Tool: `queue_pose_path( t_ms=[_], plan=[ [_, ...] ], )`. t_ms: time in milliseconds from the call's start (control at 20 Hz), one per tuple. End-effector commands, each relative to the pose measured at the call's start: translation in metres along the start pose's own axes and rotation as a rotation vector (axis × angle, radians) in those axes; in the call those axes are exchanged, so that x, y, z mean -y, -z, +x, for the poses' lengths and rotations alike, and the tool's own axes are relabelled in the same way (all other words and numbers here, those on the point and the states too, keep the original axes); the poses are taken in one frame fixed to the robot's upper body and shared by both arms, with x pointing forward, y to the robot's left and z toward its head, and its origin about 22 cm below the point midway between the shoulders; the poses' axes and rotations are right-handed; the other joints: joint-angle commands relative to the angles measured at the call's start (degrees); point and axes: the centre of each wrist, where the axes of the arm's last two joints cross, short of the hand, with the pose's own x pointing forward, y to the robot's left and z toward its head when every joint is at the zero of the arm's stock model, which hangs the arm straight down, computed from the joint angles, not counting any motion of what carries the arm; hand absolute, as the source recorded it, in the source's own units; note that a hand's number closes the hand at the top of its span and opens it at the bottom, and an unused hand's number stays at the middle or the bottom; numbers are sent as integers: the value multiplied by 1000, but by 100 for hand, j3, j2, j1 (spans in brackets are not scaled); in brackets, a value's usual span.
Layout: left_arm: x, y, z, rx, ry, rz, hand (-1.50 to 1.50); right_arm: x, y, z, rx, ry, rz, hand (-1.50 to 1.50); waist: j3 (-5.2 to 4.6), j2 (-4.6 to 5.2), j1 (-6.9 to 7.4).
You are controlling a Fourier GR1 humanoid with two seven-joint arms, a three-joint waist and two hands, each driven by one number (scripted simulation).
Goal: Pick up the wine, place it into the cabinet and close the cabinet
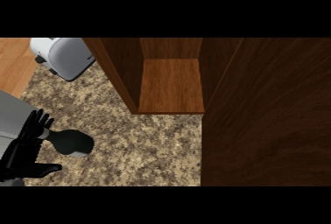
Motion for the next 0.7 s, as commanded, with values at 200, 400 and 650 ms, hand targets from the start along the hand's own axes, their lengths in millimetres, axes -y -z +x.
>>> queue_pose_path(
  t_ms=[200, 400, 650],
  plan=[
    [15, 2, -39, -33, -5, -9, -150, -8, 20, 10, -6, -17, 1, -150, -2, 4, 10],
    [18, 3, -57, -38, 6, -14, -150, -6, 14, 9, 5, -24, 13, -150, -7, 15, -29],
    [14, 7, -55, -29, -11, 23, -150, 2, 14, -8, 17, -26, 9, -150, -3, 9, -13]
  ],
)
